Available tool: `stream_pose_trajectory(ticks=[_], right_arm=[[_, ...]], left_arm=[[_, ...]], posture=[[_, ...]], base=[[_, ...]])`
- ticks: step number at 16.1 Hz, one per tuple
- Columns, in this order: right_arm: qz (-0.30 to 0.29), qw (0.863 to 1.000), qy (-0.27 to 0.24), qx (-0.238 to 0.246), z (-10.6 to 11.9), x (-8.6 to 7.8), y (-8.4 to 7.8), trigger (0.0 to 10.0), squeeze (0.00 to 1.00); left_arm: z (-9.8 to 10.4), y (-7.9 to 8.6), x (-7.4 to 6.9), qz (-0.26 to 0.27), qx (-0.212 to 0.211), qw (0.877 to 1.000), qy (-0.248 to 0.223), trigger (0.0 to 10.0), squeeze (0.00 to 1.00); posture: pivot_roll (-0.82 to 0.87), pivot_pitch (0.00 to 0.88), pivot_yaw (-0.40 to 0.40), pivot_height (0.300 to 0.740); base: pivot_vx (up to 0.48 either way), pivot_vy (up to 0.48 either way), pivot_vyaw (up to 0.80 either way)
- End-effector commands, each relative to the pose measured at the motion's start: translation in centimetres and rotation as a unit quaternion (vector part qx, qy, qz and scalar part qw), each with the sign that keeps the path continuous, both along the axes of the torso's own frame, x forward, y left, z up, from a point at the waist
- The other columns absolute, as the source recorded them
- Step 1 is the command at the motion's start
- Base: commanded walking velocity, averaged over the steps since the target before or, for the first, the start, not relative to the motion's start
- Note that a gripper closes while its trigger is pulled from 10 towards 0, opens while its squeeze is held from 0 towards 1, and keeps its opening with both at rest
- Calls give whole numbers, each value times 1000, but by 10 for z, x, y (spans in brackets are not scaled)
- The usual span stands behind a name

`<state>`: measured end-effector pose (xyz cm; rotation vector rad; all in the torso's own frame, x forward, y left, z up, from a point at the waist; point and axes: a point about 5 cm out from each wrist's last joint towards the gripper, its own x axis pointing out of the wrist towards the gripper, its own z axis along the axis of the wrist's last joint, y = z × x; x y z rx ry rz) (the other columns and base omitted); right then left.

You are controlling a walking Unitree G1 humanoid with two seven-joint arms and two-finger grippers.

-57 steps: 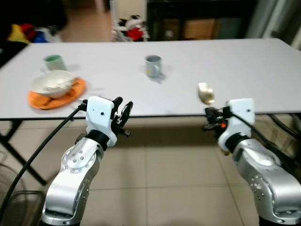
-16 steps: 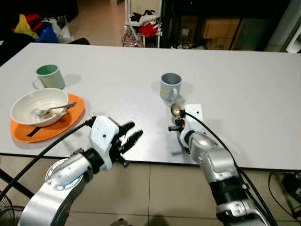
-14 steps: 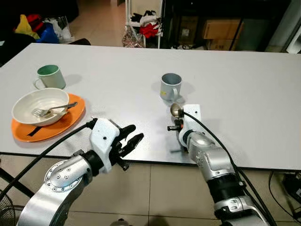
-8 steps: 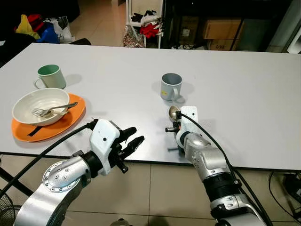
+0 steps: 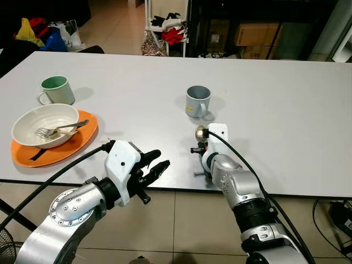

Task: Setting the table

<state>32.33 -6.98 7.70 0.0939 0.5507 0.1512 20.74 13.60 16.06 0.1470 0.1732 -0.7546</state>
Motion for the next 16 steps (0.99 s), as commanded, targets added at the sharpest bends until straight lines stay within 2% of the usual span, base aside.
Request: stream_pose_trajectory(ticks=[1, 5, 7, 9, 11, 12, 13, 14, 16], right_arm=[[6, 1000, 27, 7, -8, -4, 3, 10000, 1000], [1, 1000, 25, 2, -5, -5, 2, 10000, 1000], [0, 1000, 2, 0, 5, -4, 0, 10000, 1000], [22, 992, -121, 17, 61, -1, -11, 10000, 1000], [81, 966, -245, 10, 98, -4, -26, 10000, 1000], [106, 958, -267, 7, 104, -8, -31, 10000, 1000], [117, 955, -273, 8, 105, -10, -32, 10000, 1000], [181, 947, -263, -32, 96, -25, -50, 10000, 1000], [202, 947, -245, -45, 87, -38, -67, 10000, 1000]], left_arm=[[1, -2, -4, -7, 1, 1000, 3, 10000, 0], [0, -4, -4, -16, -4, 1000, 6, 10000, 0], [2, -4, -2, -17, -12, 1000, 3, 10000, 0], [12, -1, 6, -4, -55, 998, -15, 10000, 0], [11, -1, 12, 5, -68, 998, -16, 10000, 0], [10, -2, 13, 5, -68, 998, -16, 10000, 0], [9, -2, 14, 5, -68, 998, -15, 10000, 0], [7, -4, 18, 10, -57, 998, -21, 10000, 0], [8, -4, 22, 22, -49, 998, -30, 10000, 0]], posture=[[193, 0, 26, 740], [175, 0, 34, 740], [176, 0, 36, 740], [148, 0, 41, 740], [117, 0, 47, 740], [100, 0, 51, 740], [100, 0, 51, 740], [97, 0, 48, 740], [99, 0, 54, 740]], base=[[0, 0, 0], [0, 0, 0], [0, 0, 0], [0, 0, 0], [0, 0, 0], [0, 0, 0], [0, 0, 0], [0, 0, 0], [0, 0, 0]])
